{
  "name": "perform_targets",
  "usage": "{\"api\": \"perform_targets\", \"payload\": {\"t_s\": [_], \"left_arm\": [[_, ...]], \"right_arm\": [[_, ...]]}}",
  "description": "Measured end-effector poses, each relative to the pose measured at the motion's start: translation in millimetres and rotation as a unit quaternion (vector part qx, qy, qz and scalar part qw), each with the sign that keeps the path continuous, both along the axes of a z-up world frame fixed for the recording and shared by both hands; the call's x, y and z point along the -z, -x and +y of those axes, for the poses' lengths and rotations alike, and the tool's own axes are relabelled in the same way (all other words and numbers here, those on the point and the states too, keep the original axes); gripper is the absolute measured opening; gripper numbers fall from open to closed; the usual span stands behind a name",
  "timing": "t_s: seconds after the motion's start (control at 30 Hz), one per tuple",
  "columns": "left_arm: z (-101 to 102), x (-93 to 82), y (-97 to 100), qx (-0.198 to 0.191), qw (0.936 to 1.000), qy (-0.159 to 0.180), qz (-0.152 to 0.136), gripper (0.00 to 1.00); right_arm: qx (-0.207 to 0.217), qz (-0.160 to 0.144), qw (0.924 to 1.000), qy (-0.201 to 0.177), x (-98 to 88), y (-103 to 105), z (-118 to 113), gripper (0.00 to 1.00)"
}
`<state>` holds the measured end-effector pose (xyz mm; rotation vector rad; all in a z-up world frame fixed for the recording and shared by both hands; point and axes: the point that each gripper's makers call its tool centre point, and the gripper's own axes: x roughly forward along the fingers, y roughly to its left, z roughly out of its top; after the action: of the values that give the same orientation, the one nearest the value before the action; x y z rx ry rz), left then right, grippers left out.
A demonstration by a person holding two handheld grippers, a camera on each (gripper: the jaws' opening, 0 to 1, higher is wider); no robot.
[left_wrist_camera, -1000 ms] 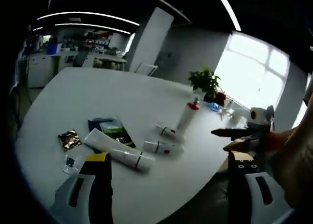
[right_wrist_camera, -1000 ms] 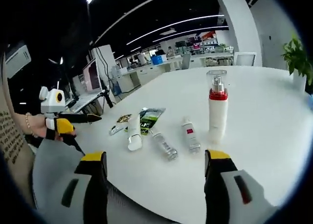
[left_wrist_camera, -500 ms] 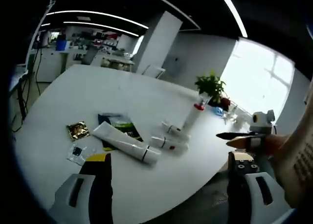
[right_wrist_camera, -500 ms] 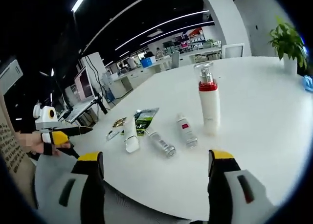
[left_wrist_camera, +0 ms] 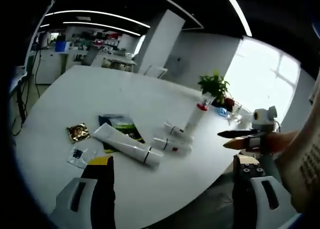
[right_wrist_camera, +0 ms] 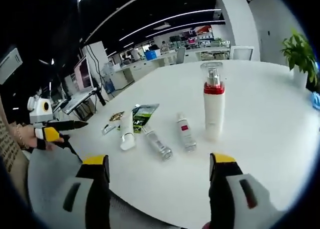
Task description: Arrange the skincare products in the storage area until every visible bottle or jar stands upright without overlapping.
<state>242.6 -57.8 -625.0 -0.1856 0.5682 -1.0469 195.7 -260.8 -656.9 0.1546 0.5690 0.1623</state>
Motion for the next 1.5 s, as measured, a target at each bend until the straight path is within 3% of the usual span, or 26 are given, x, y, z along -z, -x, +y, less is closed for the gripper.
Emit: {"api": "perform_targets", "payload": {"t_s": [0.33,0.4,0.7,0.77,1.17,1.5], "left_arm": [[-1,-0.5,-0.3,-0.002,1.0000,0.002,0.004,0.96],[-1,-0.6,-0.8,-0.003,1.0000,0.002,0.004,0.96],[2,-0.4,-4.8,-0.015,0.9998,0.003,0.008,0.94],[3,0.2,-5.2,-0.016,0.9998,0.003,0.010,0.93],[1,3.4,-7.4,-0.020,0.9996,0.001,0.020,0.93],[-5,0.8,-8.5,-0.013,0.9998,0.001,0.015,0.92]], "right_arm": [[-0.036,0.033,0.9951,0.086,18.3,-58,-17,0.49],[-0.042,0.050,0.9925,0.103,26.6,-68,-21,0.46],[-0.078,0.092,0.9764,0.179,50.0,-105,-24,0.40],[-0.083,0.103,0.9747,0.180,55.6,-110,-24,0.39],[-0.098,0.155,0.9621,0.202,82.3,-115,-22,0.29],[-0.099,0.170,0.9617,0.190,90.9,-109,-24,0.21]]}}
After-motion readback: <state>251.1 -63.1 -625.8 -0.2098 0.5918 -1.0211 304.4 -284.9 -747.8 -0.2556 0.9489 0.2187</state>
